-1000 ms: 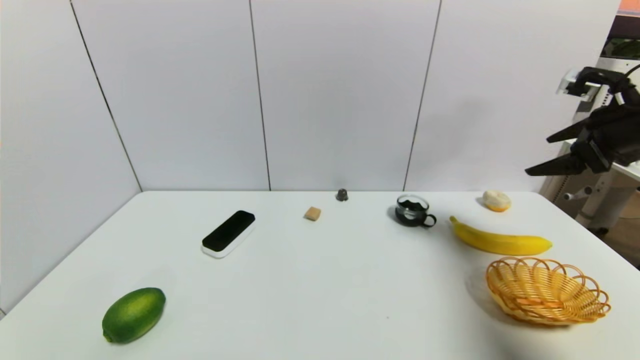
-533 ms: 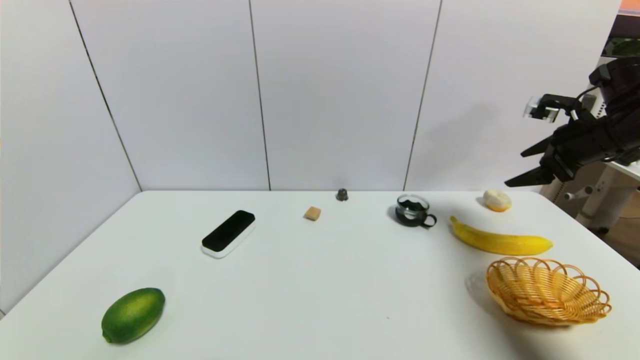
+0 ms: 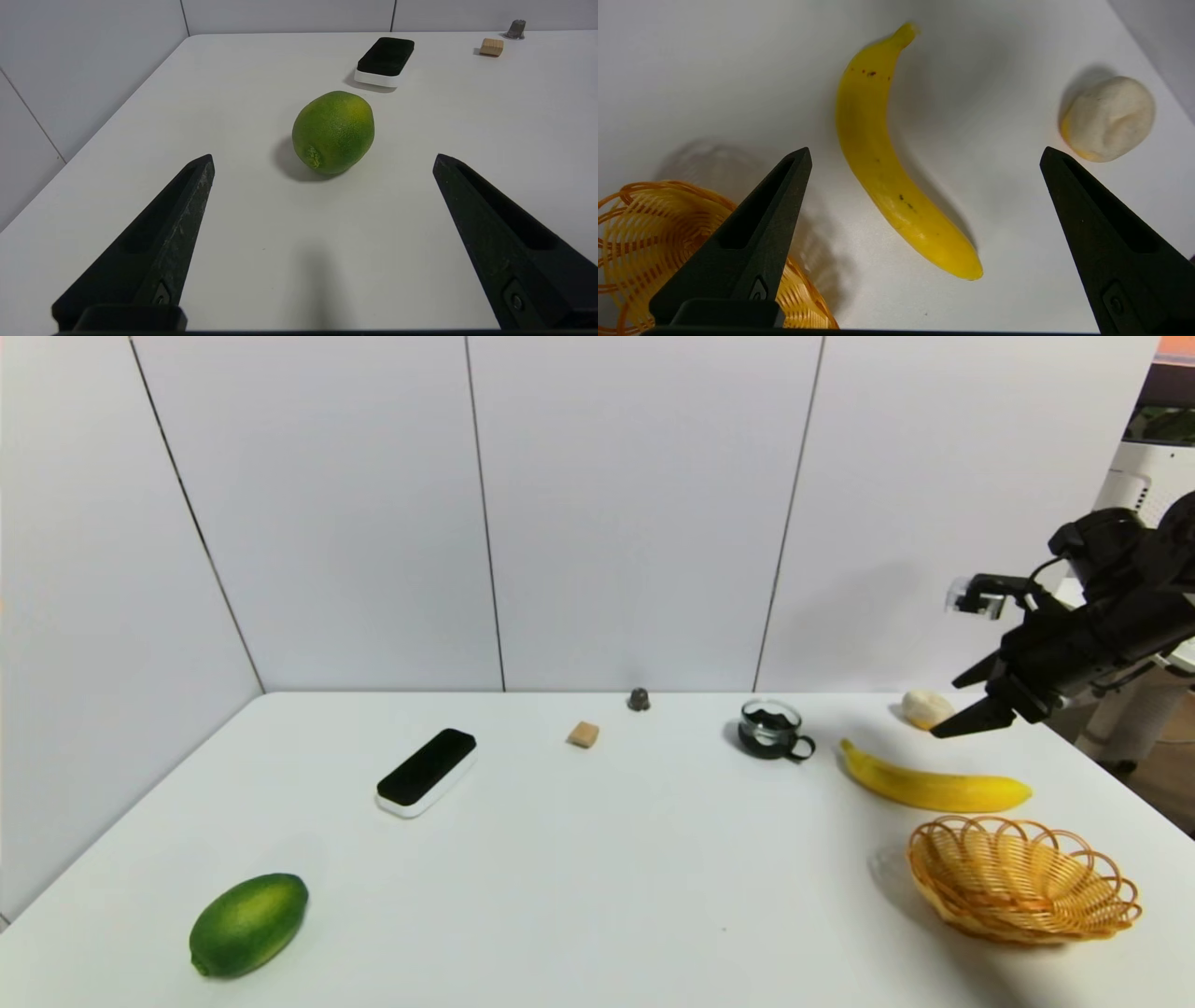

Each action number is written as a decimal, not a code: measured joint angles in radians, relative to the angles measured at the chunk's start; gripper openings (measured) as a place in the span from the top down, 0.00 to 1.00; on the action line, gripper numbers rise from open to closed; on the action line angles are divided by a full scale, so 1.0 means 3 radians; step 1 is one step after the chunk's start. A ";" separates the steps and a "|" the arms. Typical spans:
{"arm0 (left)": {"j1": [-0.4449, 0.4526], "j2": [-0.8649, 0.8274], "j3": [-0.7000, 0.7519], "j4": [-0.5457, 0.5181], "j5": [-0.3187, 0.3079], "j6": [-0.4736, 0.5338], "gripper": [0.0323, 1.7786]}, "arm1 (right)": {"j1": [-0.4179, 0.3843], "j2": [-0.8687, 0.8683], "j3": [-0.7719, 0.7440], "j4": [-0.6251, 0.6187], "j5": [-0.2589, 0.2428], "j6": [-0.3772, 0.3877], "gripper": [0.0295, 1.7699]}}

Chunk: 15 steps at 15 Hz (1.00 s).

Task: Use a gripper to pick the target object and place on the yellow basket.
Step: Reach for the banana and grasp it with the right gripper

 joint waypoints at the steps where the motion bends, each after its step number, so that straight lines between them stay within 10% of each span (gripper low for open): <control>1: 0.0000 0.0000 0.0000 -0.0001 0.0001 -0.0001 0.05 | 0.0005 0.0011 0.0077 0.0000 -0.0045 -0.0060 0.04; 7: 0.0000 0.0000 0.0000 -0.0001 0.0001 -0.0001 0.05 | 0.0066 0.0123 0.0337 -0.0039 -0.0384 -0.0170 0.04; 15: -0.0001 0.0000 0.0000 -0.0001 0.0001 -0.0001 0.05 | 0.0067 0.0378 0.0382 -0.0225 -0.0406 -0.0163 0.04</control>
